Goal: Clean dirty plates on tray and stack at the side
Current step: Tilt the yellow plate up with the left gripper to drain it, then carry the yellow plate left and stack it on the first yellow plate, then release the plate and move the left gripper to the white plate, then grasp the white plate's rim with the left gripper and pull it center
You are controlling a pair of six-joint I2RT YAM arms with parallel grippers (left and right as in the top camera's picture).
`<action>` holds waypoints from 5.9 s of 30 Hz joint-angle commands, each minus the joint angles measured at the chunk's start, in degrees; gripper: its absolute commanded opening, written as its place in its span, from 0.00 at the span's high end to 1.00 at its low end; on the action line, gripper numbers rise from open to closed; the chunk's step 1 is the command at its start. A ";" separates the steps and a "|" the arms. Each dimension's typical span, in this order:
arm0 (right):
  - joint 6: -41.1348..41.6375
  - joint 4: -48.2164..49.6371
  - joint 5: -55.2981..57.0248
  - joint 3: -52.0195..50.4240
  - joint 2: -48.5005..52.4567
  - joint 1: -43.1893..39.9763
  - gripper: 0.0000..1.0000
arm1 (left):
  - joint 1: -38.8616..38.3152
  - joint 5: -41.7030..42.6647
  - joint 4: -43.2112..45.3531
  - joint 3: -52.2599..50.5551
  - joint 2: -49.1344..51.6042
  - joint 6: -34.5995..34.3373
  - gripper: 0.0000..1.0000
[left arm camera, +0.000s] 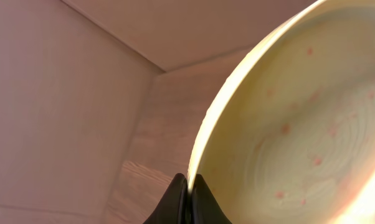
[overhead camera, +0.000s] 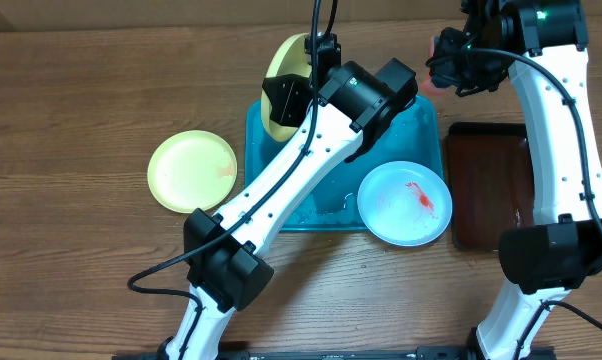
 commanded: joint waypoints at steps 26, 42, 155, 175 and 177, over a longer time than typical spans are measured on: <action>-0.46 0.57 0.07 0.20 -0.02 -0.22 0.96 | 30.32 54.80 -0.13 0.17 -9.94 21.27 0.95; -0.46 0.59 0.15 0.20 -0.02 -0.22 0.96 | 56.22 74.01 3.37 -12.85 -10.10 36.41 0.95; -1.53 -2.38 0.42 0.09 1.60 1.42 0.96 | 17.40 77.53 42.05 -33.51 5.55 18.43 0.96; -1.53 -2.16 0.85 -0.74 9.92 10.62 0.96 | 22.99 79.56 36.68 -29.09 5.55 20.46 0.53; -1.53 -2.05 1.20 -0.74 9.92 10.32 0.96 | 23.26 87.47 34.62 -29.18 5.57 20.37 0.53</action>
